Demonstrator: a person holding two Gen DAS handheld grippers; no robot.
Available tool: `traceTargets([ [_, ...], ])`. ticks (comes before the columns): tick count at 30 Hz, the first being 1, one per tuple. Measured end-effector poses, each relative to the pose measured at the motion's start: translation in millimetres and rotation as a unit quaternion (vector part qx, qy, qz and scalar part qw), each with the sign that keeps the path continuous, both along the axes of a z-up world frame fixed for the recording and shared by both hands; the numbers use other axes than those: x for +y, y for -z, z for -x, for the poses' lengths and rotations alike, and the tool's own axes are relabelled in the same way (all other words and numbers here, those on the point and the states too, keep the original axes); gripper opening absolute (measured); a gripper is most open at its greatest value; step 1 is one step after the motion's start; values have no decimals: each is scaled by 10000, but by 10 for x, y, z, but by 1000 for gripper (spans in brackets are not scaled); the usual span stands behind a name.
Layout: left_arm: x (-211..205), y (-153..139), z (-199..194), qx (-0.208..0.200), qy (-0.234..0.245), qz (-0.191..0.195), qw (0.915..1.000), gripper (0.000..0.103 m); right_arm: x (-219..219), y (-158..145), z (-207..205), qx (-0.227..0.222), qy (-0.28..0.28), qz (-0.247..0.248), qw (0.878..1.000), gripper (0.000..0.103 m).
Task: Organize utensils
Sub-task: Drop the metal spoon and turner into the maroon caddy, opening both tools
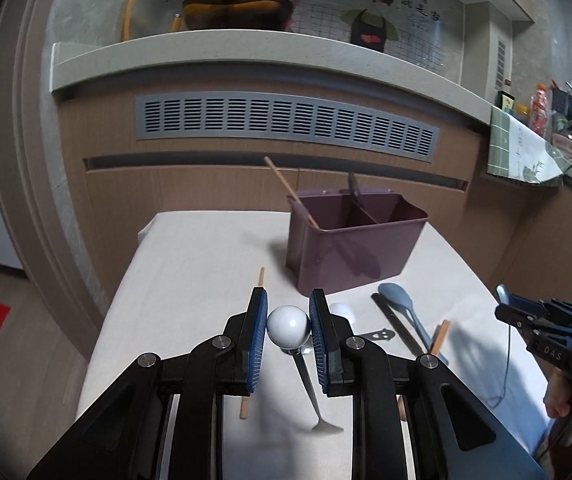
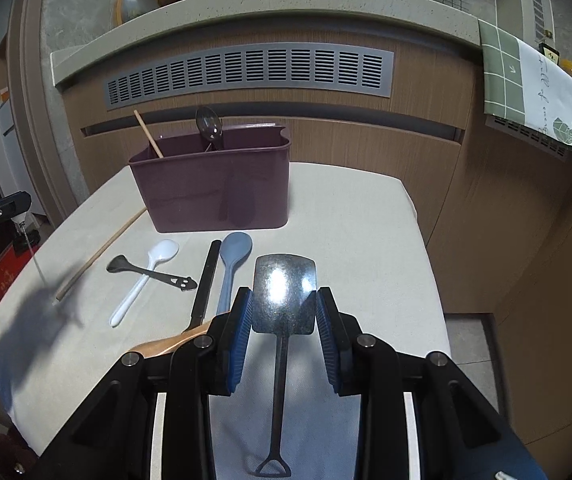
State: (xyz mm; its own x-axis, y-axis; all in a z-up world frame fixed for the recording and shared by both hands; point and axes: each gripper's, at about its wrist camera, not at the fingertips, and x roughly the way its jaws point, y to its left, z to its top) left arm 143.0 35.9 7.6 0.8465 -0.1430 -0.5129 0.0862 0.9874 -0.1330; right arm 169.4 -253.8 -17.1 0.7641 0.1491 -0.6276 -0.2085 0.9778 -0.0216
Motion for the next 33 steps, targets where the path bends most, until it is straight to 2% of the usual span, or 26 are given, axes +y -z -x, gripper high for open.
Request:
traceTargets([
  [11,-75,-115,39,-101,129,29,9999,22,-28,-57,-53,-76,64,-96,9999,29],
  [14,-96,-322,15,-320,221,3,9992,22,-27,-184,-66,-261,97,-65,9996,29],
  [17,-92,-742,-71,-656,351,15,9972,22,-2,-619,-105,-783,10,-56,9969,29],
  [20,-69,-1241,-248,-967,515,107,9939,22,80,-1284,-171,-1568,-237,-80,9873,29],
  [22,-48,-1468,-351,-1174,538,218,9914,22,122,-1712,-299,-1943,-416,-314,9796,29],
  [25,-51,-1641,-551,-1413,515,289,9882,22,156,-2032,-543,-2169,-562,-715,9719,29],
  [28,-52,-1618,-839,-1360,627,452,9877,22,235,-2041,-806,-2185,-557,-841,9706,29],
  [33,-81,-1350,-1401,-1047,713,547,9904,22,390,-1724,-1287,-2123,-382,-707,9739,29],
])
